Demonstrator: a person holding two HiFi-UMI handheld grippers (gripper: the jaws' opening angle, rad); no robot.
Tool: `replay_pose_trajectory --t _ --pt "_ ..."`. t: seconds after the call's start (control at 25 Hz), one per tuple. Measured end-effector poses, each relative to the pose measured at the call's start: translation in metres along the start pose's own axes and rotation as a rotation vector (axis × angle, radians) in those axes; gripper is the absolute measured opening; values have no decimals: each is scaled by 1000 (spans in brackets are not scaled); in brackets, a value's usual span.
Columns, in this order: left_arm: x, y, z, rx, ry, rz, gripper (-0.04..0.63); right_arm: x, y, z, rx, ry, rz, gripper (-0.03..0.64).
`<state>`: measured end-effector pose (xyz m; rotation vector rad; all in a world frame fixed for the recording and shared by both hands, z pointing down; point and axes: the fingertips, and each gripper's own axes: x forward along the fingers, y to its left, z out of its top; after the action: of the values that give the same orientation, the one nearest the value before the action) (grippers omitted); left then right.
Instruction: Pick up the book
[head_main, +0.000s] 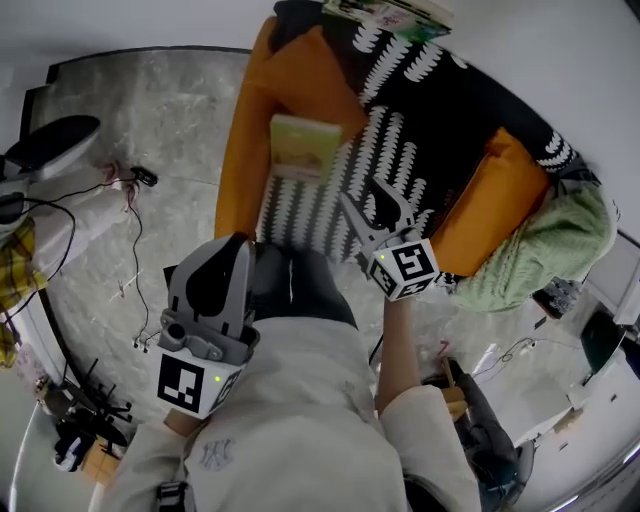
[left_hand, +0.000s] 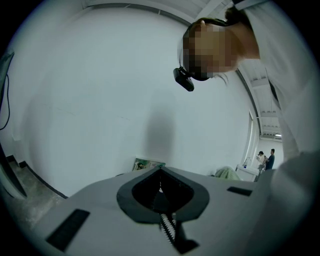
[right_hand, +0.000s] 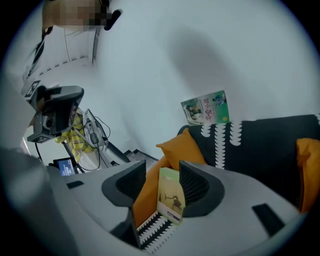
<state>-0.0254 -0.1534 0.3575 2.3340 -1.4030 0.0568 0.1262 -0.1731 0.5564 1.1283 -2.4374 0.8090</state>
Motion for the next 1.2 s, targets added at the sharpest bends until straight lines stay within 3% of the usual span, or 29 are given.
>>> replay_pose_trajectory --t 0.2,0.44,0.64,1.0,1.12,1.2 --pt "17 4 -38 -65 82 6 11 57 -41 -41 29 59 13 207" --pt "33 9 -73 -81 154 1 11 106 -80 -97 49 163 36 258" --pt "40 12 -93 -109 187 0 11 134 -94 -119 51 166 93 259" --pt "51 15 -114 -154 219 8 11 167 -90 -129 44 113 257 258" --pt "54 16 -115 -161 216 18 11 159 -72 -131 72 120 383 229" --pt "54 17 -117 -165 217 23 11 157 -54 -141 31 172 453 197"
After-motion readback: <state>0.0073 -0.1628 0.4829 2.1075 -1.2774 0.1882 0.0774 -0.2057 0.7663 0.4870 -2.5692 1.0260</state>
